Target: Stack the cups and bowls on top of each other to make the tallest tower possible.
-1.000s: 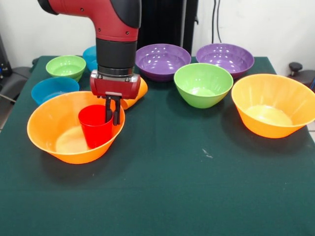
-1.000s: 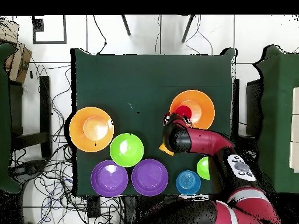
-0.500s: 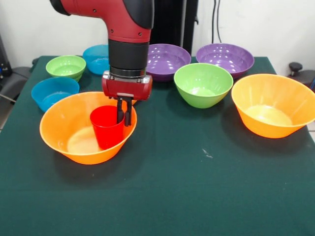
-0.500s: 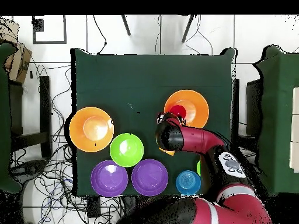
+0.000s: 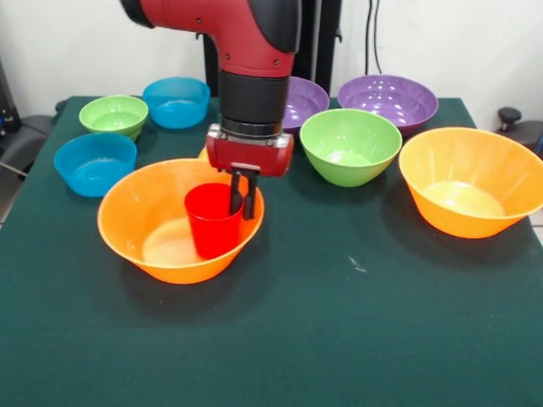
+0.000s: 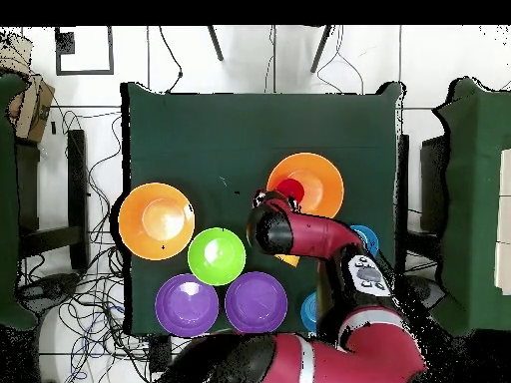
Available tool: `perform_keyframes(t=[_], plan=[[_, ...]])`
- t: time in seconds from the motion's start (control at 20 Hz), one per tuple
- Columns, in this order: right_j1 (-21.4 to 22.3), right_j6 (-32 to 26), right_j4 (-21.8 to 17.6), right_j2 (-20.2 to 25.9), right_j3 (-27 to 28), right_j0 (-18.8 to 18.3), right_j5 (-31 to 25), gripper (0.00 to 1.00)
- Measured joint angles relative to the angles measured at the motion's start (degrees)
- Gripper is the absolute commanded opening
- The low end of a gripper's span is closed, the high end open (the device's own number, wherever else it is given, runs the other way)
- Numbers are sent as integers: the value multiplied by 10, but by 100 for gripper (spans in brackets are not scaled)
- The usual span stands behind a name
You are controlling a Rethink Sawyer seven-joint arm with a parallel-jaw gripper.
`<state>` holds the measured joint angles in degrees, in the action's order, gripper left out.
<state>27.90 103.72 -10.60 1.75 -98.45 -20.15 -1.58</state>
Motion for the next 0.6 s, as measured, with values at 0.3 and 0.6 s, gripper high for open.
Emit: perform_keyframes(t=[0.3,0.6], plan=[[-3,16,30,-16,0,44,4,0],[-6,26,62,-22,0,89,4,0]])
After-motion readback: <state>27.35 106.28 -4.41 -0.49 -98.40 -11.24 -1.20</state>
